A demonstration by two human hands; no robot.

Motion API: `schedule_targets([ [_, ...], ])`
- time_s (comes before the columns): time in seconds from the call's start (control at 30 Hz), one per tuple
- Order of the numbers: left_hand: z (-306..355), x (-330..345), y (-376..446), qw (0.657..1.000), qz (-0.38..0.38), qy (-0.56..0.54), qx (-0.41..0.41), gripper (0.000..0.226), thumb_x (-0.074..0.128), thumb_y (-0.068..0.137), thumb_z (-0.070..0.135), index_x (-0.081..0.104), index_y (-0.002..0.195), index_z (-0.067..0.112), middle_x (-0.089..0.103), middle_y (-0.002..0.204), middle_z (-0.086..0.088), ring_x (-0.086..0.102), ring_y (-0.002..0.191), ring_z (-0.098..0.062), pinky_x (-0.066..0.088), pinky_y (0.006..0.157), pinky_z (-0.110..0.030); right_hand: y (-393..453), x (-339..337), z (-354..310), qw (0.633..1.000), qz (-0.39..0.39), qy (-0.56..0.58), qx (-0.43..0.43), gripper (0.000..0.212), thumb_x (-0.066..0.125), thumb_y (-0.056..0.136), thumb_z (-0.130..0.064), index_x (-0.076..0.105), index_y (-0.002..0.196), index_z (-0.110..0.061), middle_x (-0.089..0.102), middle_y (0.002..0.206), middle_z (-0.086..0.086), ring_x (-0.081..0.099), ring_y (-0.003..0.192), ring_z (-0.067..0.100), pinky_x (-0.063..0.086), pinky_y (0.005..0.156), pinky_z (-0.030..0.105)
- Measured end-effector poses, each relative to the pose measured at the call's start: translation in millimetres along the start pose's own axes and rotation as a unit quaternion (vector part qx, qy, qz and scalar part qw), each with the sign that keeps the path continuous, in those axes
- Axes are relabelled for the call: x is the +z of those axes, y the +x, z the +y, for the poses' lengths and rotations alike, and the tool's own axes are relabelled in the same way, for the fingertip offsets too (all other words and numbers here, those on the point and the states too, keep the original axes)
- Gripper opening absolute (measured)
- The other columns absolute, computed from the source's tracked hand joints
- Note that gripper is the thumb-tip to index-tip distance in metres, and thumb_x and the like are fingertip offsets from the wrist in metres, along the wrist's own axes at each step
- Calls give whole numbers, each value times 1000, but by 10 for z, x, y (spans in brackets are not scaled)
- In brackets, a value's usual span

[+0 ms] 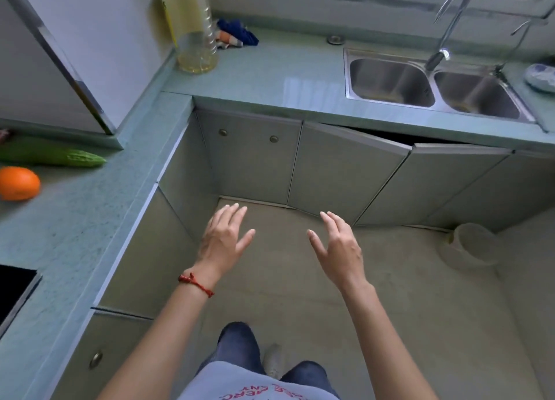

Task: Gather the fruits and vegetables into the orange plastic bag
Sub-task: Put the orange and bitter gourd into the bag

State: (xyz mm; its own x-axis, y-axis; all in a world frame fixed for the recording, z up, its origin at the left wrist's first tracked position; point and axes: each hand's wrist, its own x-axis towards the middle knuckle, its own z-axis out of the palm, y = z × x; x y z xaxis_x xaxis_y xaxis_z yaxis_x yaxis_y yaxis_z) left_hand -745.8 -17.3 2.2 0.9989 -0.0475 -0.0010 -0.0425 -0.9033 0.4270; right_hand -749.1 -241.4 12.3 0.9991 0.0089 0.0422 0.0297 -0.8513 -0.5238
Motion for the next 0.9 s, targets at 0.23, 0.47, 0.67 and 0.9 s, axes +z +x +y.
schedule_targets([
  [0.23, -140, -25, 898, 1000, 7, -5, -16, 61, 41, 82, 41, 46, 129, 2, 49, 134, -21, 40, 128, -37, 28, 109, -43, 977, 139, -45, 1000, -11, -13, -25, 53, 50, 91, -35, 39, 137, -10, 40, 144, 10, 33, 135, 21, 31, 106, 31],
  [0.47, -388, -156, 1706, 999, 37, -6, -32, 72, 28, 79, 50, 50, 126, 1, 53, 129, -22, 45, 124, -38, 31, 106, -44, 1943, 255, -292, 998, -28, -24, -50, 53, 47, 92, -38, 36, 138, -13, 36, 146, 6, 30, 136, 18, 32, 105, 31],
  [0.67, -585, -260, 2074, 995, 59, -16, -76, 69, 31, 80, 49, 48, 127, 1, 51, 131, -22, 43, 126, -37, 28, 108, -43, 2550, 405, -534, 993, -65, -27, -97, 54, 44, 93, -41, 34, 140, -17, 33, 148, 2, 28, 136, 16, 32, 104, 29],
  [0.9, -708, -339, 2153, 975, 107, -18, -193, 54, 48, 90, 34, 40, 134, 5, 40, 142, -17, 31, 135, -30, 22, 112, -38, 3139, 554, -809, 967, -141, -27, -211, 54, 42, 93, -43, 31, 141, -19, 30, 149, 0, 24, 137, 13, 26, 105, 26],
])
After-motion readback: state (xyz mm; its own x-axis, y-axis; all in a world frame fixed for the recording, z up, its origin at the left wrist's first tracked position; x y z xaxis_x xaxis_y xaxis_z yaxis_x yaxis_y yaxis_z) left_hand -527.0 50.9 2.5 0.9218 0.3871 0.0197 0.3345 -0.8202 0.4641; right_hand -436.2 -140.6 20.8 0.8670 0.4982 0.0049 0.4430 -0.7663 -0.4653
